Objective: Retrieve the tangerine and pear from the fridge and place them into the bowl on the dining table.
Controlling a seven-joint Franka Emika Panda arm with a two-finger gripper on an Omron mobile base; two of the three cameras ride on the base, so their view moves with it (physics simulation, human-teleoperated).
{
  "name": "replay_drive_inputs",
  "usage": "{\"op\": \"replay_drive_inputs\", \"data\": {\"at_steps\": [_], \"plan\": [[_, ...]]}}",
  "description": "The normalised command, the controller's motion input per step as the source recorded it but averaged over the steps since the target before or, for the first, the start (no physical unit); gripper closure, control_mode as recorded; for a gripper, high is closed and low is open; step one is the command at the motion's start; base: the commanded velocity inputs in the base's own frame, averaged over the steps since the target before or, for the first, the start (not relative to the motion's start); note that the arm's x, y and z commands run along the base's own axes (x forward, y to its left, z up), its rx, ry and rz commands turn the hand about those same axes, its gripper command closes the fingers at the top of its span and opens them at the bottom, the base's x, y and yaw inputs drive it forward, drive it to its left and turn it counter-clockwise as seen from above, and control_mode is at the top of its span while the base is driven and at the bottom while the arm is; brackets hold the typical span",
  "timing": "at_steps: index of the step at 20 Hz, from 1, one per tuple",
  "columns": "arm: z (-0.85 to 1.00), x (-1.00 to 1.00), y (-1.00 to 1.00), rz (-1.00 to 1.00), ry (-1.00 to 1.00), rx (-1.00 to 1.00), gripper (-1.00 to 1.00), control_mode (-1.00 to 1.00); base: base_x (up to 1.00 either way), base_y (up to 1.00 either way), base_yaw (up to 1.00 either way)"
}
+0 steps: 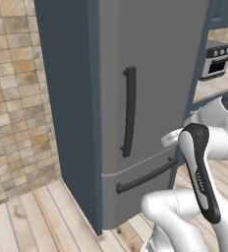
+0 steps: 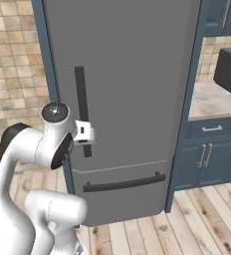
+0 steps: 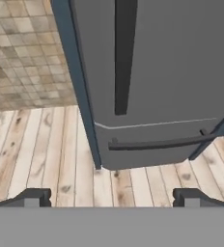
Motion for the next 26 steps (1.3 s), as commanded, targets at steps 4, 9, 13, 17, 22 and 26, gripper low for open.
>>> {"op": "replay_drive_inputs", "data": {"at_steps": [4, 9, 13, 17, 22, 26], "plan": [[0.0, 0.58, 0.0, 0.25, -0.04, 0.0, -1.0, -1.0, 0.0, 0.0, 0.0], [0.0, 0.58, 0.14, 0.15, -0.03, -0.01, -1.0, -1.0, 0.0, 0.0, 0.0], [0.0, 0.67, 0.29, 0.0, -0.04, -0.03, -1.0, -1.0, 0.0, 0.0, 0.0], [0.0, 0.65, 0.23, 0.0, -0.02, -0.01, -1.0, -1.0, 0.0, 0.0, 0.0], [0.0, 0.45, 0.01, 0.0, -0.01, 0.0, -1.0, -1.0, 0.0, 0.0, 0.0], [0.0, 0.33, 0.0, 0.0, -0.02, 0.0, -1.0, -1.0, 0.0, 0.0, 0.0]]}}
